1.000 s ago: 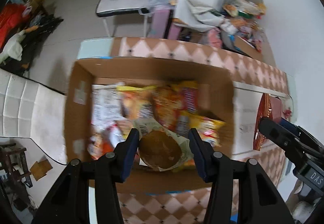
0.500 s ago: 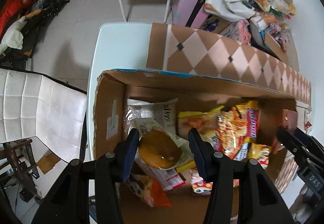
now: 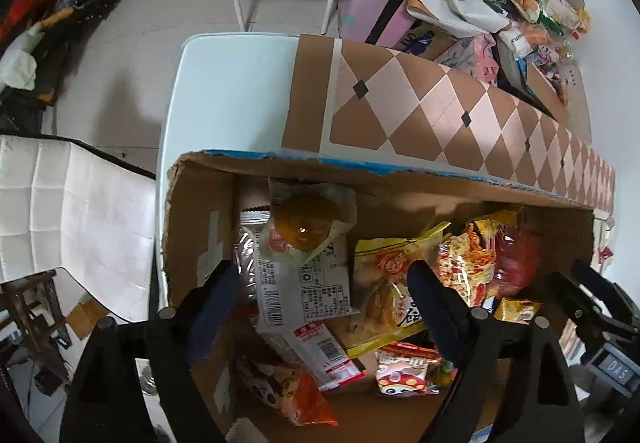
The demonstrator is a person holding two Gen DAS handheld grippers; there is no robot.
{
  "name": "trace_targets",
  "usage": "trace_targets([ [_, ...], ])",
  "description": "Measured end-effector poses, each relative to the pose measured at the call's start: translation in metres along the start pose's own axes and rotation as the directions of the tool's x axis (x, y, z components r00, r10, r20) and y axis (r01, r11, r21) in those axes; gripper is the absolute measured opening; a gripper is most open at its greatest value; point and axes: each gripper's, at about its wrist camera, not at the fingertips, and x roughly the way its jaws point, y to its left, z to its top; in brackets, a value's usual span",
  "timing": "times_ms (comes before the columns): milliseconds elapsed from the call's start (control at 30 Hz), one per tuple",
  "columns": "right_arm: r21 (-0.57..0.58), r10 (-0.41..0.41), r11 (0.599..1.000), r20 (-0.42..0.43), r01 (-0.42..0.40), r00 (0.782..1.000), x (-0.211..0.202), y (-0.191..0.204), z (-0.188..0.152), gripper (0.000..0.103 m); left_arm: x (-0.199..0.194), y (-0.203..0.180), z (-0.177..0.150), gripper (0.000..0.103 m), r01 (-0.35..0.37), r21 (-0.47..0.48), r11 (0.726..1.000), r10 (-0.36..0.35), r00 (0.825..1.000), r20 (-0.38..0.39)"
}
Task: Organize snacks
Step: 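Lower both packets into the box and open both grippers, then raise both open grippers up and away from the box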
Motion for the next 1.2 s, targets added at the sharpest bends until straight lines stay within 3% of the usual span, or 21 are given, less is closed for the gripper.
trace_targets([
  [300,-0.006,0.018,1.000,0.022,-0.018,1.000,-0.011,0.001,-0.010,0.094,-0.018,-0.006,-0.021,0.090,0.003,0.006,1.000,-0.004,0.998,0.058],
  [567,-0.084,0.002,0.996,0.118,0.008,0.993,-0.055,0.009,-0.051,0.094,-0.062,-0.020,-0.073,0.090,-0.008,0.018,1.000,0.004,0.977,0.214],
  [767,-0.112,0.003,0.993,0.198,0.020,0.980,-0.092,0.008,-0.101,0.094,-0.097,-0.028,-0.129,0.090,-0.065,0.013,0.998,0.056,0.928,0.367],
  [900,-0.119,0.004,0.993,0.238,0.025,0.971,-0.112,0.006,-0.132,0.094,-0.113,-0.032,-0.166,0.090,-0.088,0.016,0.996,0.073,0.903,0.423],
  [1100,-0.140,-0.011,0.988,0.326,0.060,0.945,-0.152,0.004,-0.185,0.094,-0.142,-0.038,-0.219,0.090,-0.132,0.018,0.991,0.104,0.848,0.520],
  [1200,-0.139,0.014,0.990,0.350,0.037,0.937,-0.174,-0.001,-0.211,0.094,-0.156,-0.043,-0.245,0.090,-0.133,0.023,0.991,0.098,0.826,0.555],
])
